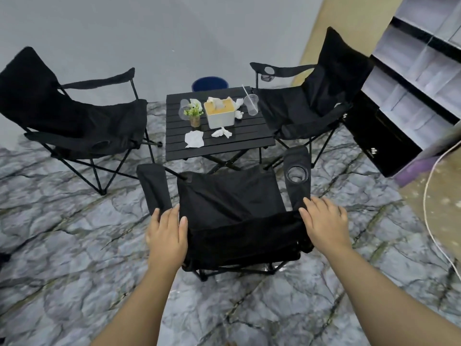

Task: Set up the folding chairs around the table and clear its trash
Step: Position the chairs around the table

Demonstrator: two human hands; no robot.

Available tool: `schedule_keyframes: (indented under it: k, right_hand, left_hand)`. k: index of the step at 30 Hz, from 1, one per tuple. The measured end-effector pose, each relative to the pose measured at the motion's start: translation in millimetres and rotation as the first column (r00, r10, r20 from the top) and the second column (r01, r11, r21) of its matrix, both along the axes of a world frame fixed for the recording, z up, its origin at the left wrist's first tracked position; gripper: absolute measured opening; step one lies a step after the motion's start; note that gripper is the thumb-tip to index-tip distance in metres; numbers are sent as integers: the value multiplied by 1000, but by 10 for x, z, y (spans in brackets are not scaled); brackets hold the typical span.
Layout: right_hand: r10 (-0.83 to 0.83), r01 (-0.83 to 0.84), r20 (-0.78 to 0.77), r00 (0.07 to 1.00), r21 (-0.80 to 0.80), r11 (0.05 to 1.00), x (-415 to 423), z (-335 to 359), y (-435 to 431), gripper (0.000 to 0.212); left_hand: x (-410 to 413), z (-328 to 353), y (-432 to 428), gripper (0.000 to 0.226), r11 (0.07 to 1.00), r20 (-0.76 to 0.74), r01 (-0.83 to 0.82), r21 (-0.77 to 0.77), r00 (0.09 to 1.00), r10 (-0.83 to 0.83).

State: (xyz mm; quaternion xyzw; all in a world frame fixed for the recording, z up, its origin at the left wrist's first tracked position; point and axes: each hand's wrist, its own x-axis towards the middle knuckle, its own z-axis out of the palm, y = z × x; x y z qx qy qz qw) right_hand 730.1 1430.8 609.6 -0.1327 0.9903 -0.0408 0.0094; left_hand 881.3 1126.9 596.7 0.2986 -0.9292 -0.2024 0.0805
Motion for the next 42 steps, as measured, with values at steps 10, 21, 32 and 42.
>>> schedule_keyframes:
  k: [10, 21, 32, 42]
  right_hand:
    - [52, -52, 88, 995, -4, 999, -688, 15, -152, 45]
    - [90, -97, 208, 974, 25, 995, -600, 164, -105, 51]
    - [723, -650, 192, 664, -331, 684, 647, 709, -1335, 54]
    - [835, -845, 446, 323, -261, 467, 1674, 439, -2732, 66]
  left_hand:
    - [-547, 45, -185, 47, 999, 33, -26, 41, 999, 25]
    - [-396, 243, -6, 43, 996, 75, -64, 60, 995, 59]
    - [893, 485, 181, 52, 967, -32, -230, 110, 972, 235]
    - [2389, 410, -167, 59, 753, 73, -650, 100, 760, 646]
